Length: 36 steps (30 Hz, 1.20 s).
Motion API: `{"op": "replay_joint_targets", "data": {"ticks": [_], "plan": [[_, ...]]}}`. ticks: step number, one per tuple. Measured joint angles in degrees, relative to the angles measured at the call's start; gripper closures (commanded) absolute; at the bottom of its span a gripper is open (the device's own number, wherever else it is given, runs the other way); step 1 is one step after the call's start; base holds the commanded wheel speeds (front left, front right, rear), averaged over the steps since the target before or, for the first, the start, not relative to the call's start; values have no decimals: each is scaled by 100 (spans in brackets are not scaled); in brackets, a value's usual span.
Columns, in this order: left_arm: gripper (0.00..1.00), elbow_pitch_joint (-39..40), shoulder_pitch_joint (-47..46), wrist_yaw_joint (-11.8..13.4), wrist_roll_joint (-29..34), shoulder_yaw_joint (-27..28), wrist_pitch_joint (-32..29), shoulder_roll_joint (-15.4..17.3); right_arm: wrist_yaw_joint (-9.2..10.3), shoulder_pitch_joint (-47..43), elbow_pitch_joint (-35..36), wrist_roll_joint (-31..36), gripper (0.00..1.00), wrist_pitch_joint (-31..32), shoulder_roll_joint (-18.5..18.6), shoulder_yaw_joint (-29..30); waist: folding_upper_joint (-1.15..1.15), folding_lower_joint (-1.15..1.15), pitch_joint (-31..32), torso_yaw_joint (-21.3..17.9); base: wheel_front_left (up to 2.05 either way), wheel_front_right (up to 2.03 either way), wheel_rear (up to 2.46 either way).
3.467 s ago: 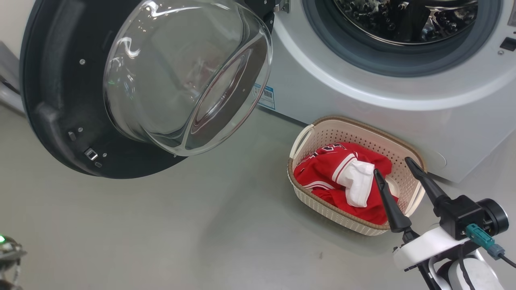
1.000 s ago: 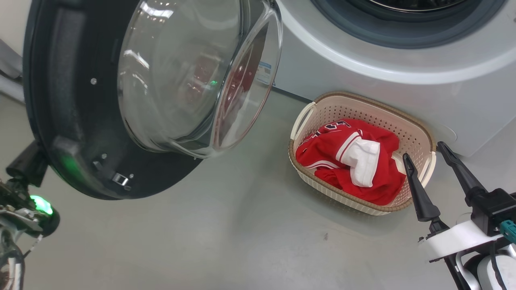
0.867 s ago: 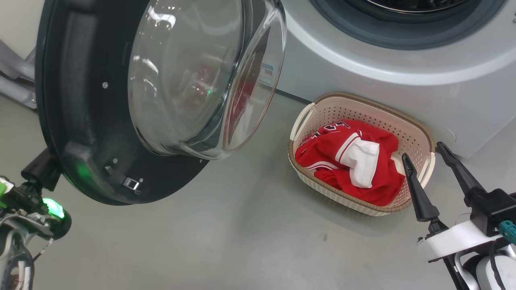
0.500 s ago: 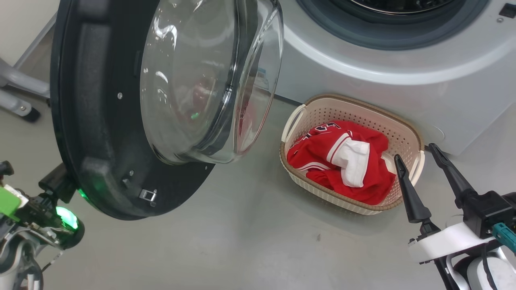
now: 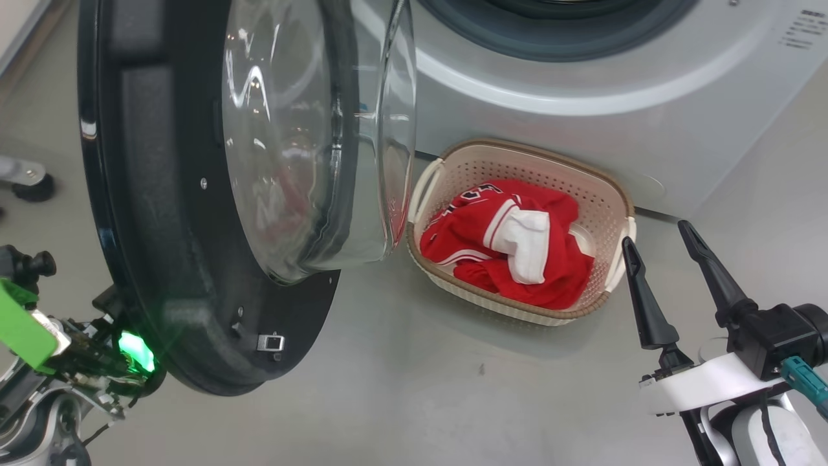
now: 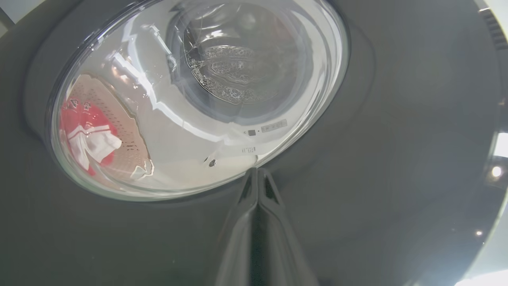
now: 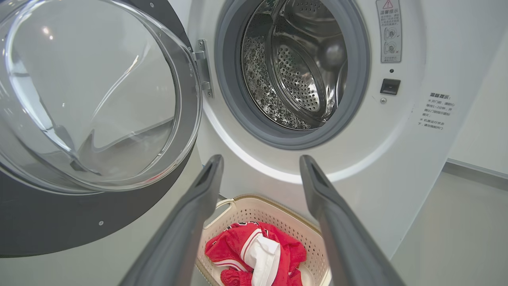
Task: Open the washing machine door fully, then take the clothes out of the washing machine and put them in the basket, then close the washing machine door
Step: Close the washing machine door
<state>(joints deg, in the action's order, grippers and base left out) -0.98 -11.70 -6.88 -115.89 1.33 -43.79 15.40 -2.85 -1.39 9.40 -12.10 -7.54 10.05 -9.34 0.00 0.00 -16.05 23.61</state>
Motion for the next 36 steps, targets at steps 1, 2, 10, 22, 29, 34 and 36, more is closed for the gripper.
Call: {"op": "replay_joint_targets", "data": {"ticks": [1, 2, 10, 22, 29, 34, 36], "plan": [[100, 41, 23, 0, 0, -8, -11, -21, 0, 9, -15, 0, 0, -48, -24, -3, 0, 0, -11, -54, 0, 0, 0], [100, 91, 53, 0, 4, -10, -12, -34, -1, 18, -36, 0, 0, -74, -42, -14, 0, 0, -22, -108, 0, 0, 0], [100, 265, 276, 0, 60, 18, -35, -153, 0, 195, -246, -27, 0, -245, -160, -51, 0, 0, -106, -626, 0, 0, 0], [100, 466, 316, -3, 314, -144, -137, -186, -1, 349, -586, -171, 0, -475, -398, -124, 0, 0, -153, -1556, 0, 0, 0], [100, 489, 311, -3, 385, -152, -126, -185, -2, 424, -754, -245, 0, -539, -477, -197, 0, 0, -176, -2121, 0, 0, 0], [100, 465, 245, -3, 398, -157, -49, -211, -3, 454, -831, -255, 0, -548, -495, -199, 0, 0, -208, -2504, 0, 0, 0], [100, 410, 162, -3, 399, -164, -24, -225, -4, 465, -871, -264, 0, -597, -505, -207, 0, 0, -226, -2645, 0, 0, 0]]}}
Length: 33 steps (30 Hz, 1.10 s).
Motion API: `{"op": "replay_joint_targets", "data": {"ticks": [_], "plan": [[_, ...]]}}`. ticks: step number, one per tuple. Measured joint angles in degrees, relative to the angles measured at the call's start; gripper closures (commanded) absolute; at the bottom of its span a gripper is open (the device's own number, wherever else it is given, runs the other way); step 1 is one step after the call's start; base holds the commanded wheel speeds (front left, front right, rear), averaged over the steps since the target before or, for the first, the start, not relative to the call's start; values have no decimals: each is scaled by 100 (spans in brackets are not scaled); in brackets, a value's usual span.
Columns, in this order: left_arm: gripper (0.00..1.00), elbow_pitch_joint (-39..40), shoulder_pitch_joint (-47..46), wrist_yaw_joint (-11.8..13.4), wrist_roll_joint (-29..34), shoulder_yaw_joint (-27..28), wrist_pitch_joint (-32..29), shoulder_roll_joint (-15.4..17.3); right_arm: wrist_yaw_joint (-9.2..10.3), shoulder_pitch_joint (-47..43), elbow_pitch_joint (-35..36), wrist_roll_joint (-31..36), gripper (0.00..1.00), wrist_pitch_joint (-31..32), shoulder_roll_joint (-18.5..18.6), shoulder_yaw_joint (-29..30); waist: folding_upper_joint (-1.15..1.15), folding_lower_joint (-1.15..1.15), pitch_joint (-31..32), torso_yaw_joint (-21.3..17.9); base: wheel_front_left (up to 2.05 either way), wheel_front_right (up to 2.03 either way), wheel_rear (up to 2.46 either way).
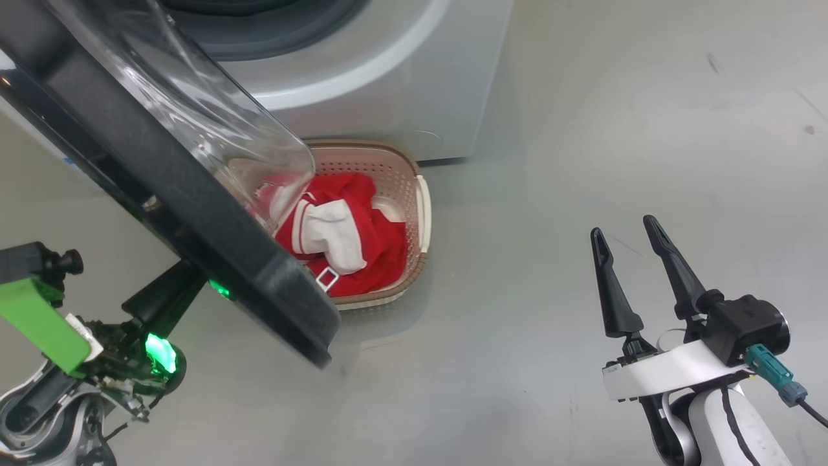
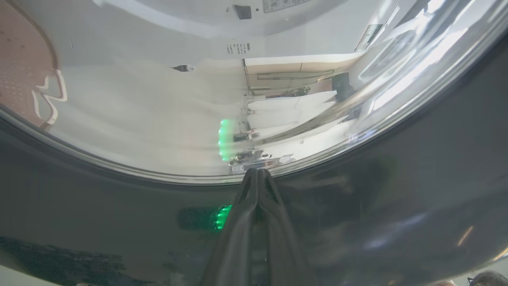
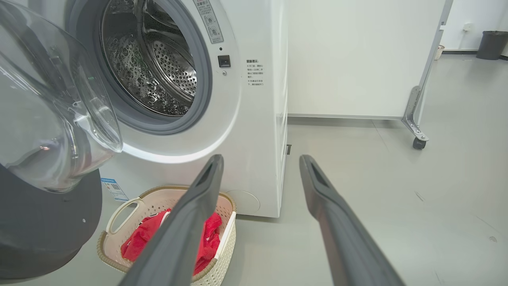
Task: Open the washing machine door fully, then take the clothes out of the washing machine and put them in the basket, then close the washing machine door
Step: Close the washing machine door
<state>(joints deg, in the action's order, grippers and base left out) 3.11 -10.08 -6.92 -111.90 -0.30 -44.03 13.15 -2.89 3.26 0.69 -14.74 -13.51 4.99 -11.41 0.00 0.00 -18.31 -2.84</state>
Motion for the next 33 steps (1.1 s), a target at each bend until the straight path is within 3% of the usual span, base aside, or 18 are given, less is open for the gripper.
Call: {"op": "replay_joint_targets", "data": {"ticks": [12, 33], "plan": [[100, -405, -584, 110, 144, -37, 212, -67, -7, 107, -130, -38, 0, -51, -68, 1, 0, 0, -113, -656, 0, 0, 0], [100, -1269, -2152, 313, 280, 215, 790, -291, -56, 391, -261, -196, 0, -68, -151, -7, 0, 0, -496, -1399, 0, 0, 0]]}}
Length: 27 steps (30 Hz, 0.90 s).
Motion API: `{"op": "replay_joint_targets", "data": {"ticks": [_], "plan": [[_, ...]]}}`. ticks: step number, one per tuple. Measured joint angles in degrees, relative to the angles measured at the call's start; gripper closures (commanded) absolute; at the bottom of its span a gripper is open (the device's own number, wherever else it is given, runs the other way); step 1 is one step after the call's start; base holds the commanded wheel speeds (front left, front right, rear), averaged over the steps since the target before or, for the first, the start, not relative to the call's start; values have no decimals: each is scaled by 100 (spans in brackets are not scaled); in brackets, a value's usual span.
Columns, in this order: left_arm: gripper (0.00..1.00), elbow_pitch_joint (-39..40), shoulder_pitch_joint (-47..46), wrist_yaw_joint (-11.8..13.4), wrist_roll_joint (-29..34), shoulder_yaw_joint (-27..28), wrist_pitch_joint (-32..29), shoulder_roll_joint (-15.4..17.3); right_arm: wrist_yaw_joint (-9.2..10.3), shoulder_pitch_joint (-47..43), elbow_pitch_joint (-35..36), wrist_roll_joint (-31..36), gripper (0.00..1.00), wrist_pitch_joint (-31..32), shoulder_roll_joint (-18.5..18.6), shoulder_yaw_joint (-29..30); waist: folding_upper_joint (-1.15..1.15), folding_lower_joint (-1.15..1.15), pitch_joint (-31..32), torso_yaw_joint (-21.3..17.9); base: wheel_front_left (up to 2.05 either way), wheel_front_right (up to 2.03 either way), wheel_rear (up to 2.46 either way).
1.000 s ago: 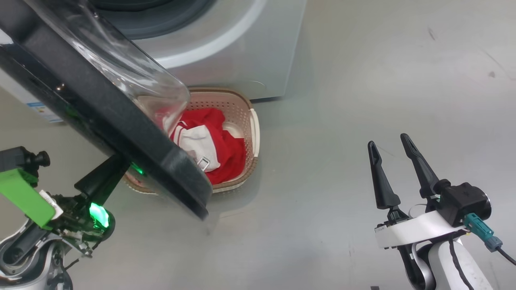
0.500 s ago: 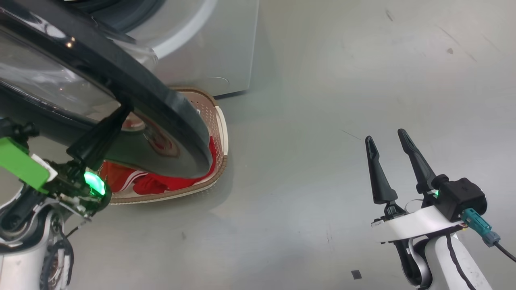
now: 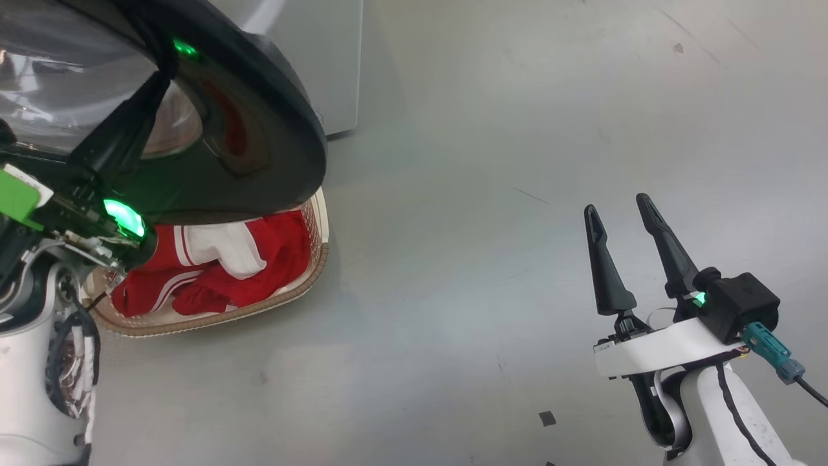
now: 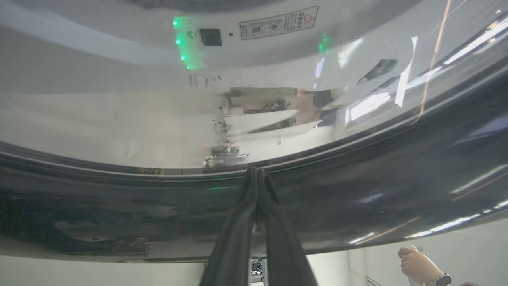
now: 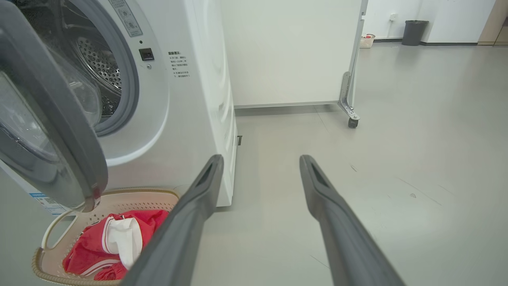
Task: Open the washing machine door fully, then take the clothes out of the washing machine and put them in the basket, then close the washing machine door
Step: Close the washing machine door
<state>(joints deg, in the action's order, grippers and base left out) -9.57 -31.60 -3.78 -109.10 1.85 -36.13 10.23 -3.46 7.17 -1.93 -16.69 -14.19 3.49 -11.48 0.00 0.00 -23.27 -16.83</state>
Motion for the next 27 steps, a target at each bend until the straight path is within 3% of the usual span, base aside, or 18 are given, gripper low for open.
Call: {"op": "replay_joint_targets", "data": {"ticks": [16, 27], "plan": [[100, -758, -948, 2, 85, 323, 604, -57, -53, 199, 9, -45, 0, -1, -49, 42, 0, 0, -214, -329, 0, 0, 0], [100, -1152, -1190, -123, 81, 222, 571, -244, -49, 202, 24, -51, 0, -2, -71, 233, 0, 0, -303, -247, 0, 0, 0]]}}
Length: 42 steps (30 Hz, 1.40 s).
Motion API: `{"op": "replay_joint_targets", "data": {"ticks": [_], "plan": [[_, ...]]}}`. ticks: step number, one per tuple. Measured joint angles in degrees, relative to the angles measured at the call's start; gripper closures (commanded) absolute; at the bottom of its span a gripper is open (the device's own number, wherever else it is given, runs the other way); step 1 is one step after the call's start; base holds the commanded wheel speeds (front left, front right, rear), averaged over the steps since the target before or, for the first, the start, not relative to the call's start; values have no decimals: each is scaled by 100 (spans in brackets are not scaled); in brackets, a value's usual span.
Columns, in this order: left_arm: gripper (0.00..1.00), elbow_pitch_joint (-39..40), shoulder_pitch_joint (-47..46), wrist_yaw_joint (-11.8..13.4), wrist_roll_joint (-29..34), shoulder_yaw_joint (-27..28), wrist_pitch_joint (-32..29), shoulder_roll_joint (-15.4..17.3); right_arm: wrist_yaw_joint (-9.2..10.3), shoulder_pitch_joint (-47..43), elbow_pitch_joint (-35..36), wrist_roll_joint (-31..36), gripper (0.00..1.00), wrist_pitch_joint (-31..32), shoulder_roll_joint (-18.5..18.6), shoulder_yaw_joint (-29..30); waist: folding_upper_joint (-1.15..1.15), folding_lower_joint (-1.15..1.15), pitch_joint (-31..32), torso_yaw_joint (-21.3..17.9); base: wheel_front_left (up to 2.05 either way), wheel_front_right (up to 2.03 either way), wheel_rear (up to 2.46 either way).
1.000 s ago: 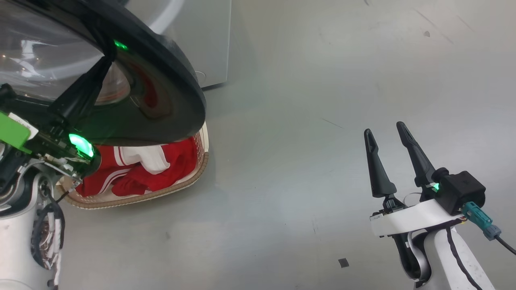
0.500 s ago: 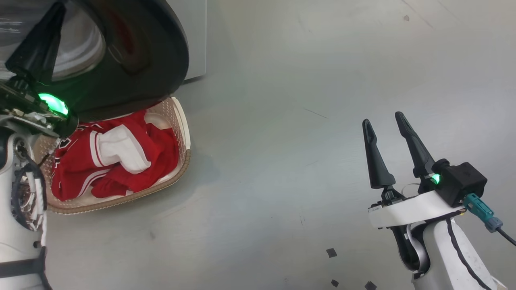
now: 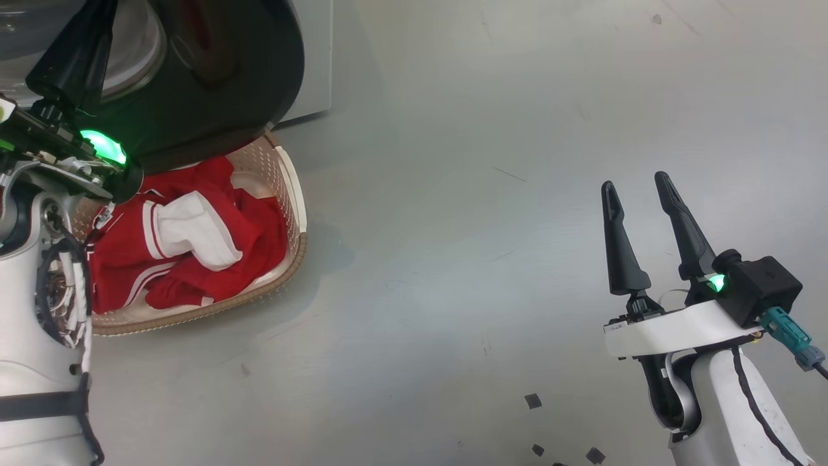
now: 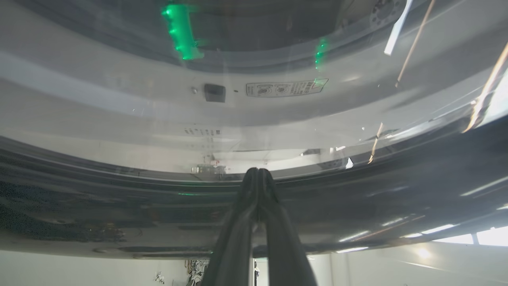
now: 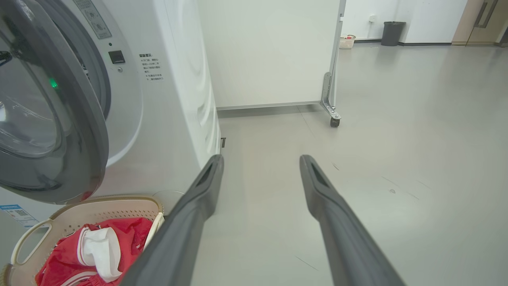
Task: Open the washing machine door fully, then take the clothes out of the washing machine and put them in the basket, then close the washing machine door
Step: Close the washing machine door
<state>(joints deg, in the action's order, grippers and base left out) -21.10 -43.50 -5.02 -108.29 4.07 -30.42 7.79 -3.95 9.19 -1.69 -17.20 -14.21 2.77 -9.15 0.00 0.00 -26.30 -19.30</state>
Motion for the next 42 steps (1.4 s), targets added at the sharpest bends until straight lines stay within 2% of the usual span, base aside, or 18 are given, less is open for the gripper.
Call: {"op": "replay_joint_targets", "data": {"ticks": [8, 16, 17, 18, 19, 20, 25, 30, 36, 42], "plan": [[100, -34, 242, -186, -225, 399, -78, -104, -1, -1, -11, 13, 0, -7, -8, 82, 0, 0, 88, 195, 0, 0, 0], [100, 97, 1039, -189, -393, 724, -111, -287, -1, -39, -56, 107, 0, -7, -1, 182, 0, 0, 290, 470, 0, 0, 0], [88, 216, 1123, -189, -353, 797, -99, -307, -2, -43, -56, 125, 0, -7, 4, 183, 0, 0, 321, 509, 0, 0, 0], [54, 350, 1184, -189, -348, 869, -93, -326, -2, -52, -57, 136, 0, -7, 10, 194, 0, 0, 351, 548, 0, 0, 0], [24, 474, 1227, -189, -341, 916, -91, -335, -2, -65, -59, 163, 0, -7, 15, 213, 0, 0, 381, 588, 0, 0, 0], [0, 584, 1265, -189, -305, 956, -75, -354, -2, -82, -62, 179, 0, -7, 33, 227, 0, 0, 413, 630, 0, 0, 0], [0, 970, 1714, -189, 104, 1067, 63, -461, -3, -193, -103, 232, 0, -7, 77, 255, 0, 0, 586, 831, 0, 0, 0], [0, 1336, 2183, -189, 838, 1026, 385, -505, -3, -314, -133, 282, 0, -7, 108, 303, 0, 0, 771, 1032, 0, 0, 0], [0, 1980, 2572, -189, 1924, 858, 917, -505, -3, -407, -153, 325, 0, -7, 175, 355, 0, 0, 992, 1263, 0, 0, 0], [0, 2676, 2981, -189, 3471, 338, 1475, -332, -2, -496, -149, 375, 0, -8, 225, 396, 0, 0, 1210, 1453, 0, 0, 0]]}}
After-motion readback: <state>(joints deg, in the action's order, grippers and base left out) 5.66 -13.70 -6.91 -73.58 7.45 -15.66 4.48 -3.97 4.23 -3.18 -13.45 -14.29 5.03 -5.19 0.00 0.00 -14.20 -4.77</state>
